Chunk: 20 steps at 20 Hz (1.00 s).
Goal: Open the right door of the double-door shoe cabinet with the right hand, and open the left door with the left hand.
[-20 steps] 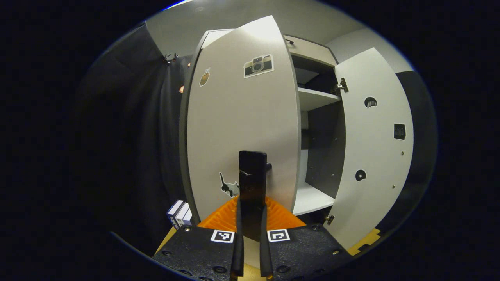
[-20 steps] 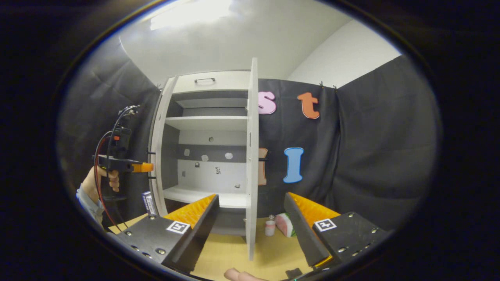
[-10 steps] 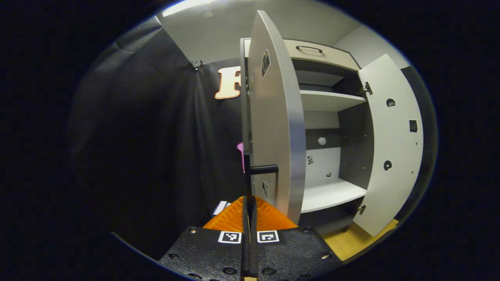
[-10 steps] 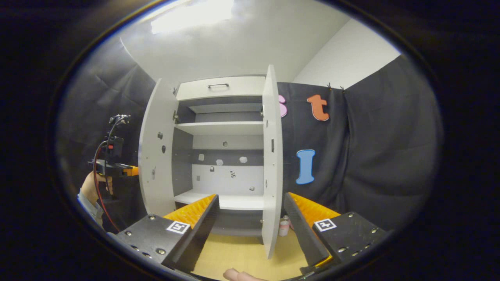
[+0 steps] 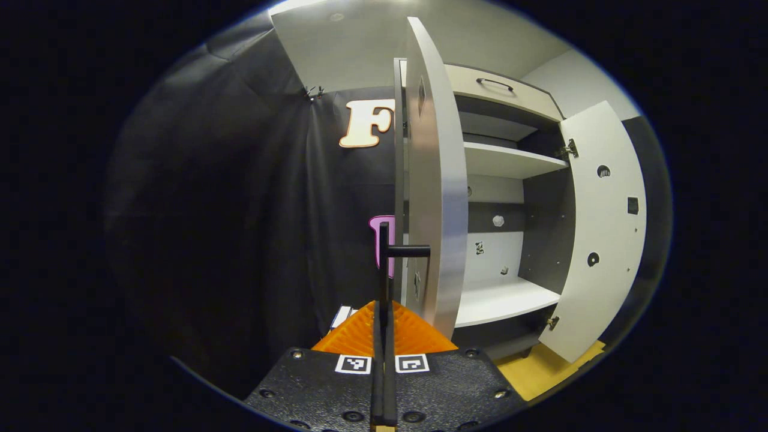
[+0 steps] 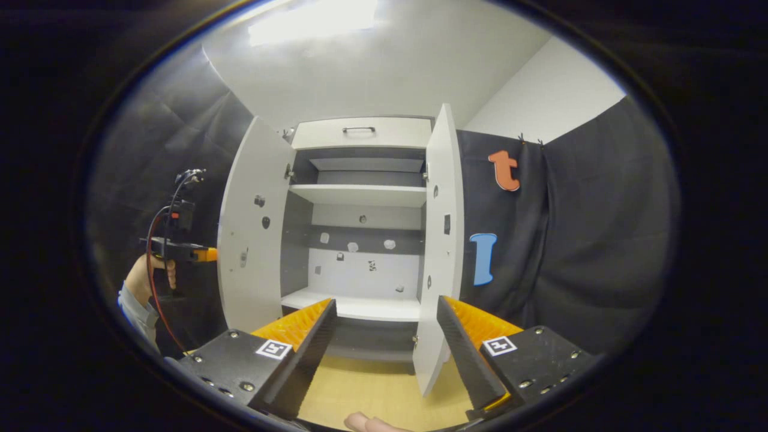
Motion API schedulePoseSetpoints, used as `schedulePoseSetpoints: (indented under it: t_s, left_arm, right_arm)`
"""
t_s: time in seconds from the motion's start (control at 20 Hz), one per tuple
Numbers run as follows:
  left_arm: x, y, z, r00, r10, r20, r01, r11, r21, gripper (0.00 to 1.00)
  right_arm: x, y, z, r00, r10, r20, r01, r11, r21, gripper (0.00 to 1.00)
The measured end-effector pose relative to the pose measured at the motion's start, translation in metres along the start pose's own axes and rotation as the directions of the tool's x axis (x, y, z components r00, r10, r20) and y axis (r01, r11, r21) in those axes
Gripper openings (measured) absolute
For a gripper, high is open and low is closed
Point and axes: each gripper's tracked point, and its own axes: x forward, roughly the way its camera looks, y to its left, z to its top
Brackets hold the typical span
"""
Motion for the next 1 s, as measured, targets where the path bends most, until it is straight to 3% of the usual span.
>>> schedulePoseSetpoints:
  t_s: [0.1, 0.25, 0.3, 0.35, 0.4, 0.6, 0.7, 1.0]
  left_arm:
    - [-0.004, -0.004, -0.003, 1.0, 0.012, -0.005, -0.012, 1.0, -0.017, 0.05]
    - [-0.033, 0.0, -0.013, 0.998, 0.063, -0.018, -0.062, 0.997, 0.049, 0.02]
    - [-0.044, -0.005, -0.012, 0.998, 0.059, -0.01, -0.058, 0.996, 0.062, 0.06]
    - [-0.052, -0.01, -0.009, 0.998, 0.057, 0.007, -0.058, 0.996, 0.064, 0.0]
    - [-0.062, -0.015, -0.007, 0.998, 0.059, 0.013, -0.06, 0.996, 0.062, 0.09]
    - [-0.099, -0.034, -0.009, 0.996, 0.078, 0.037, -0.08, 0.995, 0.064, 0.92]
    - [-0.118, -0.053, -0.013, 0.997, 0.055, 0.049, -0.057, 0.997, 0.049, 0.98]
    - [-0.161, -0.102, -0.034, 0.998, 0.009, 0.055, -0.01, 1.0, 0.018, 0.98]
  right_arm:
    - [-0.002, 0.003, 0.0, 1.0, 0.012, -0.001, -0.012, 1.0, -0.007, 1.0]
    - [-0.004, -0.002, -0.004, 1.0, 0.006, -0.009, -0.006, 1.0, -0.01, 0.99]
    - [-0.003, -0.003, -0.003, 1.0, 0.001, -0.008, -0.001, 1.0, -0.01, 0.98]
    - [-0.004, -0.004, -0.004, 1.0, -0.005, -0.007, 0.005, 1.0, -0.008, 0.98]
    - [-0.004, -0.005, -0.004, 1.0, -0.009, -0.007, 0.009, 1.0, -0.004, 0.98]
    - [-0.008, -0.011, -0.008, 1.0, -0.024, -0.009, 0.024, 1.0, 0.0, 0.98]
    - [-0.012, -0.014, -0.01, 0.999, -0.035, -0.013, 0.035, 0.999, -0.002, 0.99]
    - [-0.028, -0.027, -0.018, 0.996, -0.077, -0.04, 0.078, 0.997, 0.013, 0.96]
